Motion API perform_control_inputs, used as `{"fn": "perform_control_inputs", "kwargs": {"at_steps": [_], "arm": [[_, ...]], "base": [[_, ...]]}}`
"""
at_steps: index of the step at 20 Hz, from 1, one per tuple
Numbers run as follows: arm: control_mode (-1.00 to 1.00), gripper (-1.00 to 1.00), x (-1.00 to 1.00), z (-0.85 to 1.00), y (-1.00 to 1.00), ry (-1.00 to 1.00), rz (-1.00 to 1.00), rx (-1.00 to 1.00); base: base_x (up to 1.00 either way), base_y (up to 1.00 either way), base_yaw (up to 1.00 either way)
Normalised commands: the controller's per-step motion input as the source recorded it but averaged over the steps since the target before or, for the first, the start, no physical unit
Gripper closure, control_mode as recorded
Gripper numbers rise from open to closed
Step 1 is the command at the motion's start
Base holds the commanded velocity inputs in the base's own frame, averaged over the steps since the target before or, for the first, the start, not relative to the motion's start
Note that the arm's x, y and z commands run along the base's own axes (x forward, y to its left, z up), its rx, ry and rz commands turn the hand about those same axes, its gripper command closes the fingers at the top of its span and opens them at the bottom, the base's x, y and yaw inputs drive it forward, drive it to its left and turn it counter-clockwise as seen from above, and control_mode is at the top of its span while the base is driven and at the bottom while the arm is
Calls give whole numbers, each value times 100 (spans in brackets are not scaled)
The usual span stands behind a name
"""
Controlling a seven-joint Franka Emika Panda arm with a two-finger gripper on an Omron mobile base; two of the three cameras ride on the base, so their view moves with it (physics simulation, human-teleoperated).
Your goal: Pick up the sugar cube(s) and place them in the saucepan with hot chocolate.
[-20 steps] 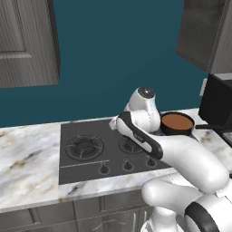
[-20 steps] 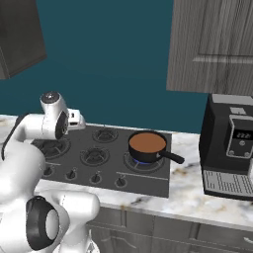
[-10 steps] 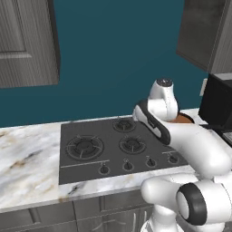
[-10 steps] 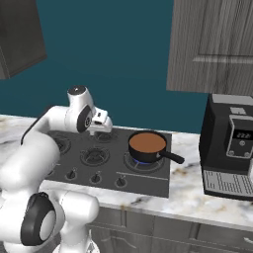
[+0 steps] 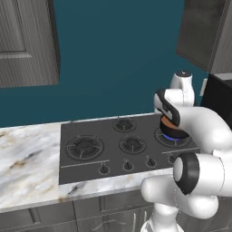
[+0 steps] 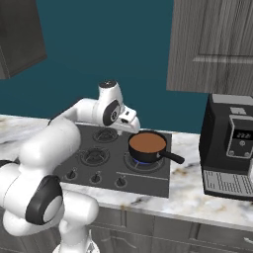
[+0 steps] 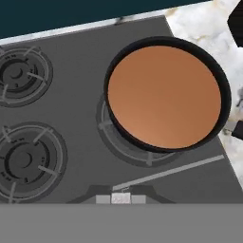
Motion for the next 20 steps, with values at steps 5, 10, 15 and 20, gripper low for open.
{"fn": "perform_control_inputs", "kwargs": {"at_steps": [5,10,15,20], "arm": [[-100,100,1,-8,-65,-3,-1,5],[-100,100,0,-17,-23,-1,0,3],[-100,100,4,-6,0,0,0,0],[-100,100,1,-3,0,0,0,0]], "base": [[0,0,0],[0,0,0],[0,0,0],[0,0,0]]}}
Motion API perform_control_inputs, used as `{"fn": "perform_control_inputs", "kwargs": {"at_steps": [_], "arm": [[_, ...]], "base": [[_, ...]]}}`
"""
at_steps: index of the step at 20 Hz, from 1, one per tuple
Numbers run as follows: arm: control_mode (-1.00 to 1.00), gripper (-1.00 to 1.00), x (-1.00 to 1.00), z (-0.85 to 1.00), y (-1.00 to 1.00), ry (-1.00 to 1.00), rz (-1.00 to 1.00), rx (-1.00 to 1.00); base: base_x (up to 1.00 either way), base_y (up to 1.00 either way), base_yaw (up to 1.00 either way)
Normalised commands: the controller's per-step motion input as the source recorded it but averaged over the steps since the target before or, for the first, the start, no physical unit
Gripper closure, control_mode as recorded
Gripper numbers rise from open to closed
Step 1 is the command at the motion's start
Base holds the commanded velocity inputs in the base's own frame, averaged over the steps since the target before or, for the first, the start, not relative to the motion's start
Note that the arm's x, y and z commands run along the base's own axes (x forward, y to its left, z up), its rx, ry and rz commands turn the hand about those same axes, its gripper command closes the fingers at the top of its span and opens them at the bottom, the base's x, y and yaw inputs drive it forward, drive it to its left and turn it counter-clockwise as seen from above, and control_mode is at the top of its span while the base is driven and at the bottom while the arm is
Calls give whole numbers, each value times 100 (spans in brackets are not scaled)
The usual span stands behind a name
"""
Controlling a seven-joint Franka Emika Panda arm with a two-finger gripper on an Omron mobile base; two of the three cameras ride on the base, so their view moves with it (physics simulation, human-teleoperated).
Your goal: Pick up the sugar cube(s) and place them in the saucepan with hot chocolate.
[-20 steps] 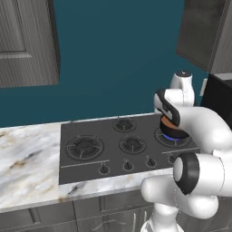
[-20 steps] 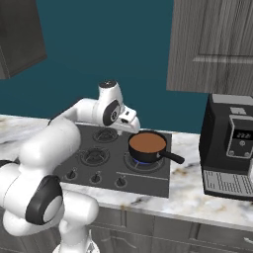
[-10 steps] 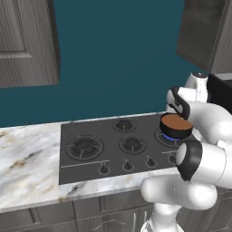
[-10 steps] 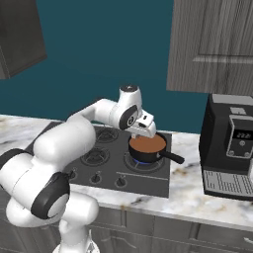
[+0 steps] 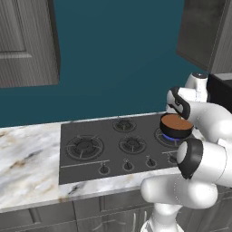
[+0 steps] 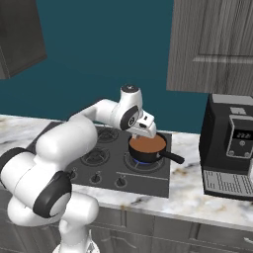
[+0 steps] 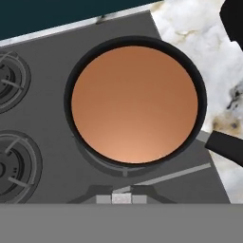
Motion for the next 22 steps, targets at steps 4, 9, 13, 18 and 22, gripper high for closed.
{"fn": "perform_control_inputs", "kwargs": {"at_steps": [4,9,13,18,22], "arm": [[-100,100,1,-2,0,0,0,0],[-100,100,8,-1,0,0,1,0],[-100,100,11,-2,0,0,1,0],[-100,100,33,-1,-2,0,2,0],[-100,100,39,-5,-8,2,4,0]], "base": [[0,0,0],[0,0,0],[0,0,0],[0,0,0],[0,0,0]]}}
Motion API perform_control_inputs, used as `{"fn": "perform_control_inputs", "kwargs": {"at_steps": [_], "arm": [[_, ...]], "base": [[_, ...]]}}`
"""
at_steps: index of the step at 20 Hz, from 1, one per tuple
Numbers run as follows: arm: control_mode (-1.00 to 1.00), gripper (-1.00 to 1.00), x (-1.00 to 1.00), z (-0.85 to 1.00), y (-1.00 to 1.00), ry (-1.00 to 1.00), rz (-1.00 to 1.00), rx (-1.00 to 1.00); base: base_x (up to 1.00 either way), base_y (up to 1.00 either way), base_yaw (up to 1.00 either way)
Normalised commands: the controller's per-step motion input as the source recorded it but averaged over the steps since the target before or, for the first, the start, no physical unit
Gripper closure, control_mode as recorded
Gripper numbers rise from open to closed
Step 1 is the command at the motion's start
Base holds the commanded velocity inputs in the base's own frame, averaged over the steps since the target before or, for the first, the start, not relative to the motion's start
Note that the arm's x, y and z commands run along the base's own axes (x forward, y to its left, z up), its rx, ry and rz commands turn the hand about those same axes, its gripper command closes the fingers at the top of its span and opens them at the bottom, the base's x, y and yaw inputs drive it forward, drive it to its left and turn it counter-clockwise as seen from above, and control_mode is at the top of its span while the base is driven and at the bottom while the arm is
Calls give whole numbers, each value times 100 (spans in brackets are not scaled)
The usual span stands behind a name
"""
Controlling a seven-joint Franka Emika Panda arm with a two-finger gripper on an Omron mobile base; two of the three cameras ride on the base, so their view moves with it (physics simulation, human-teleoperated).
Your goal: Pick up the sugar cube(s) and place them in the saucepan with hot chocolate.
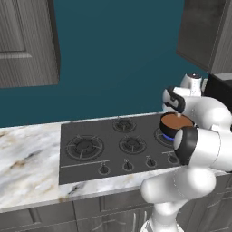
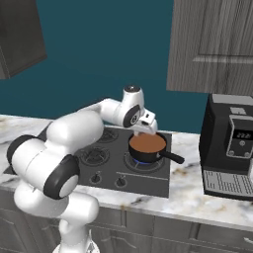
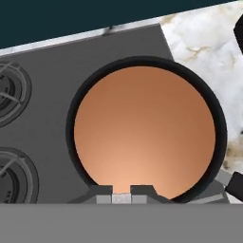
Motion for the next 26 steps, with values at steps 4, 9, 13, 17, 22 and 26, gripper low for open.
{"fn": "perform_control_inputs", "kwargs": {"at_steps": [4,9,13,17,22,26], "arm": [[-100,100,40,-2,-4,0,2,0],[-100,100,30,-22,-33,0,2,0],[-100,100,3,-37,-47,0,2,4],[-100,100,0,-9,0,0,0,1],[-100,100,0,0,0,0,0,0],[-100,100,0,-6,0,0,0,0]], "base": [[0,0,0],[0,0,0],[0,0,0],[0,0,0],[0,0,0],[0,0,0]]}}
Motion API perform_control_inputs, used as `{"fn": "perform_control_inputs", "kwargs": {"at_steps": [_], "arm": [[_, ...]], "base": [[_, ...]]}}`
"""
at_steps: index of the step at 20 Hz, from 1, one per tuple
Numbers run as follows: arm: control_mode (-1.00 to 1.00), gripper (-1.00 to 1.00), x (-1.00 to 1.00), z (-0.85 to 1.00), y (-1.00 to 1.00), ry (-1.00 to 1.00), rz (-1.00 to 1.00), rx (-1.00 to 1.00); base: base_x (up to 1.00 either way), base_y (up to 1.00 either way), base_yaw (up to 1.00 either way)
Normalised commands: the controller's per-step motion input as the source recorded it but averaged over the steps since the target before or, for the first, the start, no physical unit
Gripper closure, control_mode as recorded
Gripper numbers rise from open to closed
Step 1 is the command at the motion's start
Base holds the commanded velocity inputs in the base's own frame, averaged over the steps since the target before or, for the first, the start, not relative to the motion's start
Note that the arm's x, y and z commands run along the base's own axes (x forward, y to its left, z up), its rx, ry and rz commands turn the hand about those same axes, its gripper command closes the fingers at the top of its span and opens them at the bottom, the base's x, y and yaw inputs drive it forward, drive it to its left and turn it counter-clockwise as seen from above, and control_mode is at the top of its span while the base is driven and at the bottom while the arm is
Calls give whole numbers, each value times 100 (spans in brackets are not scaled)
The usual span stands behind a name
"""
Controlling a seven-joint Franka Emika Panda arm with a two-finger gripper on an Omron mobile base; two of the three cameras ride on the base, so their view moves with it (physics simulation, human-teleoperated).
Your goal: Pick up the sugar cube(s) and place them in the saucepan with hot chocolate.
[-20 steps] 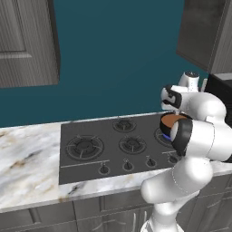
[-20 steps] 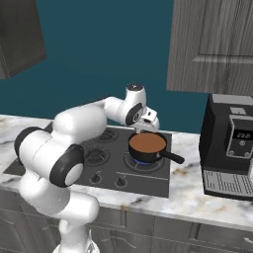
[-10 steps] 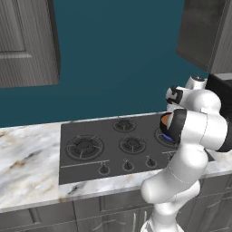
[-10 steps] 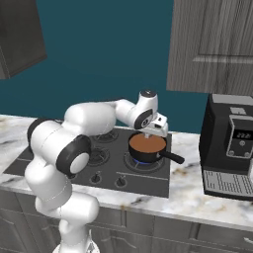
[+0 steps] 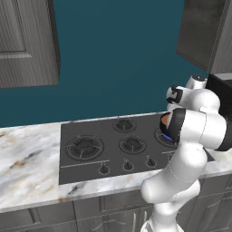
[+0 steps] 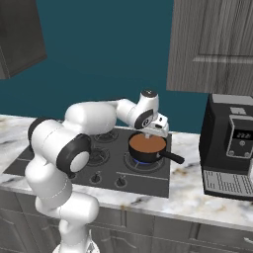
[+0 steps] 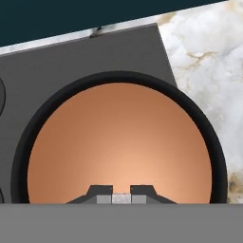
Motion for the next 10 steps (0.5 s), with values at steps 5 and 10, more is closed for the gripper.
{"fn": "perform_control_inputs", "kwargs": {"at_steps": [5,10], "arm": [[-100,-100,0,0,0,0,0,0],[-100,-100,0,0,0,0,0,0]], "base": [[0,0,0],[0,0,0]]}}
